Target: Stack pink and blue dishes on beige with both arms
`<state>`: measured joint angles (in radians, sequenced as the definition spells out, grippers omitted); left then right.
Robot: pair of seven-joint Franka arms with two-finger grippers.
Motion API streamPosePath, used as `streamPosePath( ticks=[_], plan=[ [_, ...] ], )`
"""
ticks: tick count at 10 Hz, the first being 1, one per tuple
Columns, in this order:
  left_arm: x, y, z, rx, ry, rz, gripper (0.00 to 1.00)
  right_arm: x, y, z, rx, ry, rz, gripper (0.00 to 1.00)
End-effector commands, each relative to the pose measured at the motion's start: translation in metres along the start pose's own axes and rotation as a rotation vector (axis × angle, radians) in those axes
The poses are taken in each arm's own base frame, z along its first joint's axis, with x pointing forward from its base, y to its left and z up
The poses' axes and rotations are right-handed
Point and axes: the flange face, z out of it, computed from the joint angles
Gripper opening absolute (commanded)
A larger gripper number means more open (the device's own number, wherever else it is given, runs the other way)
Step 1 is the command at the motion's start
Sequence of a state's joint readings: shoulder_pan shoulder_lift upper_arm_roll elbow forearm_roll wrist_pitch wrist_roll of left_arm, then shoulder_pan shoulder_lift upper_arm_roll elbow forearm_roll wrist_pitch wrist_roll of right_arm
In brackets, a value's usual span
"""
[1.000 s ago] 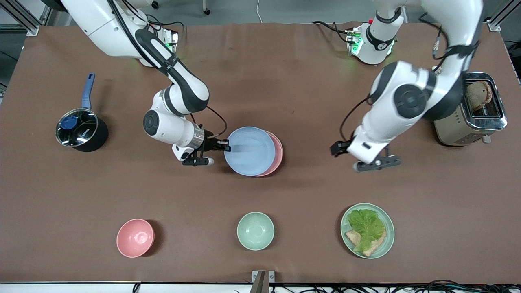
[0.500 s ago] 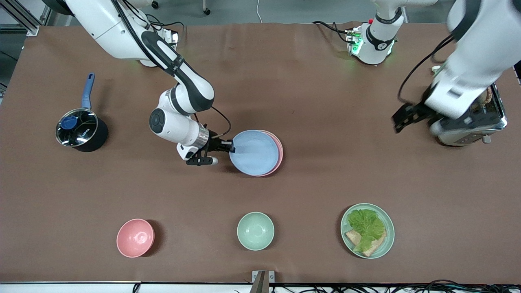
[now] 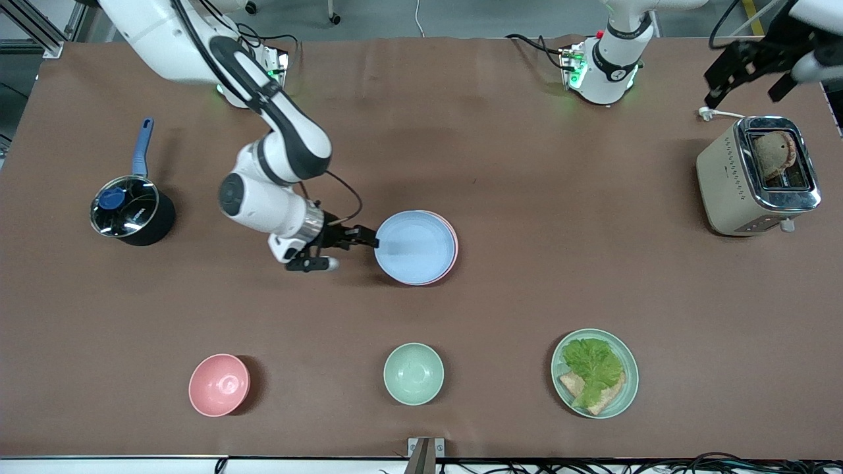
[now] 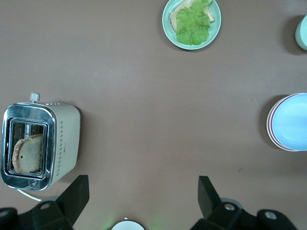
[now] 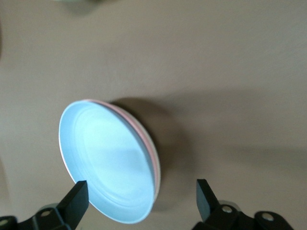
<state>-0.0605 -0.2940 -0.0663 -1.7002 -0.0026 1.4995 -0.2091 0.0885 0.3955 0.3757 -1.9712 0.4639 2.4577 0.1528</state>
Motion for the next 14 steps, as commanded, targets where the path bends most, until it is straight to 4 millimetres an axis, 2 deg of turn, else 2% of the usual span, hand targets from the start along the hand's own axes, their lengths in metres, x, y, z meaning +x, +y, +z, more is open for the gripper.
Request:
streamPosePath(
  ticks=[1,3,4,5,6,7,8,10,11,13,14],
  plan=[
    [0.047,-0.006,0.009,-0.026,-0.042,0.064,1.0,0.003,0.032,-0.089,-0.195,0.006,-0.079,1.0],
    [0.077,-0.006,0.003,-0.027,-0.036,0.06,1.0,0.012,0.069,-0.166,-0.336,0.066,-0.082,1.0],
    [0.077,-0.007,0.002,-0.021,-0.038,0.061,1.0,0.017,0.088,-0.217,-0.4,0.134,-0.08,1.0],
    [0.066,-0.009,-0.003,-0.018,-0.039,0.07,1.0,0.025,0.105,-0.269,-0.444,0.164,-0.054,1.0],
    [0.06,-0.011,-0.001,-0.013,-0.049,0.068,1.0,0.018,0.106,-0.32,-0.49,0.13,-0.017,1.0],
    [0.061,-0.011,0.0,-0.01,-0.049,0.068,1.0,0.007,0.111,-0.372,-0.511,0.167,0.022,1.0],
    [0.064,-0.01,0.002,-0.009,-0.049,0.069,1.0,-0.005,0.117,-0.398,-0.512,0.169,0.059,1.0],
    [0.063,-0.01,0.001,-0.011,-0.051,0.069,1.0,-0.024,0.111,-0.463,-0.5,0.147,0.112,1.0],
    [0.064,-0.009,0.003,-0.012,-0.056,0.065,1.0,-0.029,0.106,-0.481,-0.492,0.161,0.122,1.0],
    [0.065,-0.009,0.006,-0.018,-0.062,0.083,1.0,-0.026,0.103,-0.493,-0.478,0.182,0.108,1.0],
    [0.068,-0.005,0.013,-0.019,-0.075,0.103,1.0,-0.021,0.117,-0.493,-0.453,0.174,0.136,1.0]
  ],
)
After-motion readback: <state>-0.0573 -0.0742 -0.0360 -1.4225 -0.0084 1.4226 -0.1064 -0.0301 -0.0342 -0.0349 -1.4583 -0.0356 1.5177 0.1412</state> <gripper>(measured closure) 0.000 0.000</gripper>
